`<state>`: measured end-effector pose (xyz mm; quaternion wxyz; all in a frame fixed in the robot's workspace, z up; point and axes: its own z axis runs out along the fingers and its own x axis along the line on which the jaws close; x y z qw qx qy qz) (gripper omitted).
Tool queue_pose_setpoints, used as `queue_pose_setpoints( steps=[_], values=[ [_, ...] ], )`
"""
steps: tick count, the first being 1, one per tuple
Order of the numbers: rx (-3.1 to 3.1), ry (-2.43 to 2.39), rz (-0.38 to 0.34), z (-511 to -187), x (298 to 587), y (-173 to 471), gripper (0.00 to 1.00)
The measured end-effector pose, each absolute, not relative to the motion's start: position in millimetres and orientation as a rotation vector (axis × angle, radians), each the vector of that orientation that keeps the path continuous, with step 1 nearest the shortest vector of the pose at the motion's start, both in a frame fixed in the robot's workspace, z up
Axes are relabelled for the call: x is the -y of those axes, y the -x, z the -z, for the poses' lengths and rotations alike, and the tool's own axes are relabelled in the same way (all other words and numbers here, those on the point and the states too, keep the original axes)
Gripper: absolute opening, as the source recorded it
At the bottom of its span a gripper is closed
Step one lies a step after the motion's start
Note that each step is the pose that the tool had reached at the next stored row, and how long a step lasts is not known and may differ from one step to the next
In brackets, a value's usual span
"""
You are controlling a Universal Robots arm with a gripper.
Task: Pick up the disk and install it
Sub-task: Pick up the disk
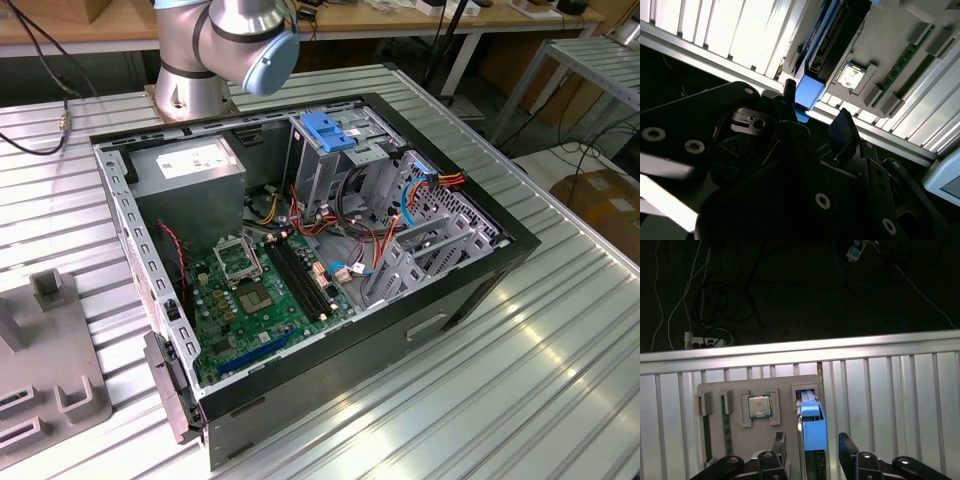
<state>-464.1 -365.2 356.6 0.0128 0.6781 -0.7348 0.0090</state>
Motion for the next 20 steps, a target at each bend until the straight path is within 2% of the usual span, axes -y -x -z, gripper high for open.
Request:
queue_pose_setpoints(
  steps=[6,20],
  values=[
    [2.290,-2.127,-0.050,-351.1,364.3,465.6,0.54],
    [2.271,-2.147,-0.050,-319.4,364.7,466.8,0.54]
  ],
)
